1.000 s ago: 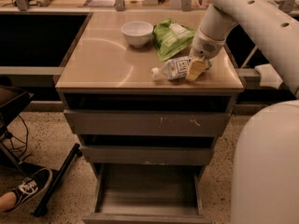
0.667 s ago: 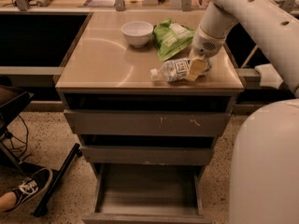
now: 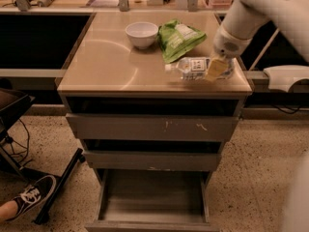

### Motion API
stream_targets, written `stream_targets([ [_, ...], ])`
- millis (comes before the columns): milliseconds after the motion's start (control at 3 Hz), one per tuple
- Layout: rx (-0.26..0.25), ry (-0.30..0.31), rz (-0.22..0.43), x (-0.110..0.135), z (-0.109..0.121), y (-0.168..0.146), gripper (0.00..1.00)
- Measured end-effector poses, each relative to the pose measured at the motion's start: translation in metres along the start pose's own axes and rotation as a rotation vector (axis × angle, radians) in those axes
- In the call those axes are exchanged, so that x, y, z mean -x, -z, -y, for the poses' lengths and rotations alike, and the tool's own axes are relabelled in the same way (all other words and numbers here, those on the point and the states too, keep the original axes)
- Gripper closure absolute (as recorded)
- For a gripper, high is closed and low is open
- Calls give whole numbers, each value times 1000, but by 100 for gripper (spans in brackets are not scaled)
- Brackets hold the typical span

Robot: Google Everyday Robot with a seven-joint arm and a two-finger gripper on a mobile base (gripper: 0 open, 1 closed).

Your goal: Place blue plastic bottle into bottom drawer

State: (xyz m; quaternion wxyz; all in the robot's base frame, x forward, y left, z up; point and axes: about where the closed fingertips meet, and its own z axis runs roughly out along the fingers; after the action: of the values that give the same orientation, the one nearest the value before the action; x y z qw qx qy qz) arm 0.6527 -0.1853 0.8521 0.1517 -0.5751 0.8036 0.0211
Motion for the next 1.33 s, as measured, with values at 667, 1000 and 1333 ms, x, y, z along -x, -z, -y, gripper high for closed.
stream_targets([
  [667,-244,-145,288,27,-107,128,100],
  [1000,-303,-200,335,16,-131,155,100],
  [1333,-304,-198,334,16,-132,154,100],
])
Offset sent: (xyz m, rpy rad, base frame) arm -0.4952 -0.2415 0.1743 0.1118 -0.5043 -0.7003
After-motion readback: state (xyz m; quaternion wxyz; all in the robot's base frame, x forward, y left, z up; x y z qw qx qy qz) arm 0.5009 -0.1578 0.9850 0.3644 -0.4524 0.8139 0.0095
